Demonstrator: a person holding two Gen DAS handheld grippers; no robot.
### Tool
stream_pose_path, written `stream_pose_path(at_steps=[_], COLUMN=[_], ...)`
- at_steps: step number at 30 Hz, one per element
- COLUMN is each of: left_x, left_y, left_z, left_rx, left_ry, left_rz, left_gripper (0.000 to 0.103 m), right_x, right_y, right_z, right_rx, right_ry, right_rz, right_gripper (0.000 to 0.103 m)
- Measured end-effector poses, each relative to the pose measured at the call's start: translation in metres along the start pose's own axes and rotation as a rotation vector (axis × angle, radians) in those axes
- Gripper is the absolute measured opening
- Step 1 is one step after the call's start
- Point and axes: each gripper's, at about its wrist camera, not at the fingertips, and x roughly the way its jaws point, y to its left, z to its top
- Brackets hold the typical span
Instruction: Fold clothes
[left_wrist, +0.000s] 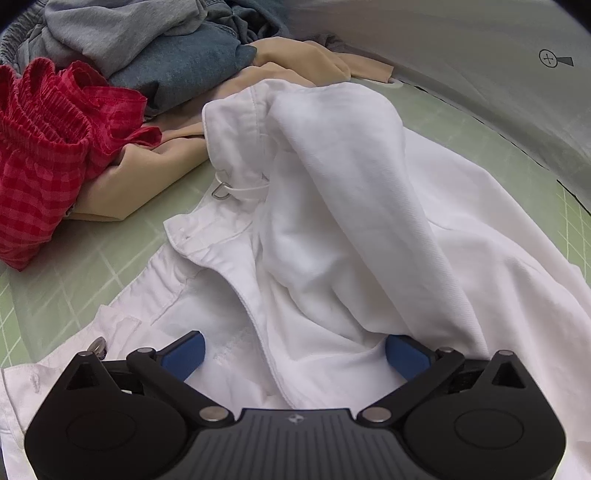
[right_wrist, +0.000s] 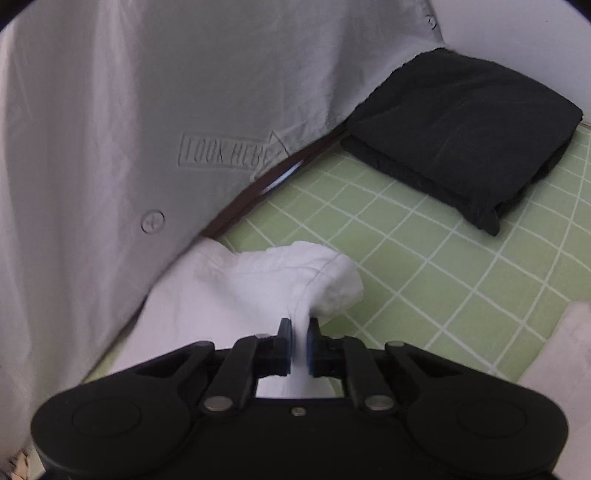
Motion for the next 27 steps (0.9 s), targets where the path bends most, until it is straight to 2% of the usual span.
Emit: stream_pose_path(at_steps=[5, 10, 12, 14, 16, 21, 25, 27], left_x=[0.0, 0.0, 0.001, 0.001, 0.001, 0.001, 0.0, 0.0], left_y=[0.001, 0.001, 0.0, 0.0, 0.0, -0.001, 0.001, 0.001], left_z=[0.002, 0.001, 0.001, 0.0, 0.001, -0.001, -0.001, -0.002], left_rx=[0.018, 0.024, 0.025, 0.026, 0.026, 0.028, 0.022, 0.02], left_ry=[-0.001, -0.007, -0.011, -0.013, -0.014, -0.015, -0.011, -0.016], left_rz=[-0.012, -0.016, -0.016, -0.017, -0.017, -0.017, -0.016, -0.017], left_gripper=[0.103, 0.103, 0.103, 0.103, 0.103, 0.103, 0.103, 0.103], right_x=[-0.083, -0.188, -0.222, -0.24, -0.245, -0.231, -0.205, -0.179], right_y=[0.0, 0.002, 0.006, 0.012, 0.014, 0.003, 0.011, 0.024], right_z=[0.013, 0.018, 0.016, 0.013, 0.008, 0.004, 0.025, 0.042], right_rx=[0.026, 0.067, 0.031, -0.037, -0.066, 0.019, 0.018, -0.01], right_ry=[-0.13, -0.315, -0.381, -0.411, -0.408, -0.369, -0.336, -0.317], right_rz=[0.096, 0.169, 0.172, 0.132, 0.092, 0.052, 0.052, 0.063], right_gripper=[0.007, 0.007, 0.007, 0.007, 0.007, 0.007, 0.007, 0.007])
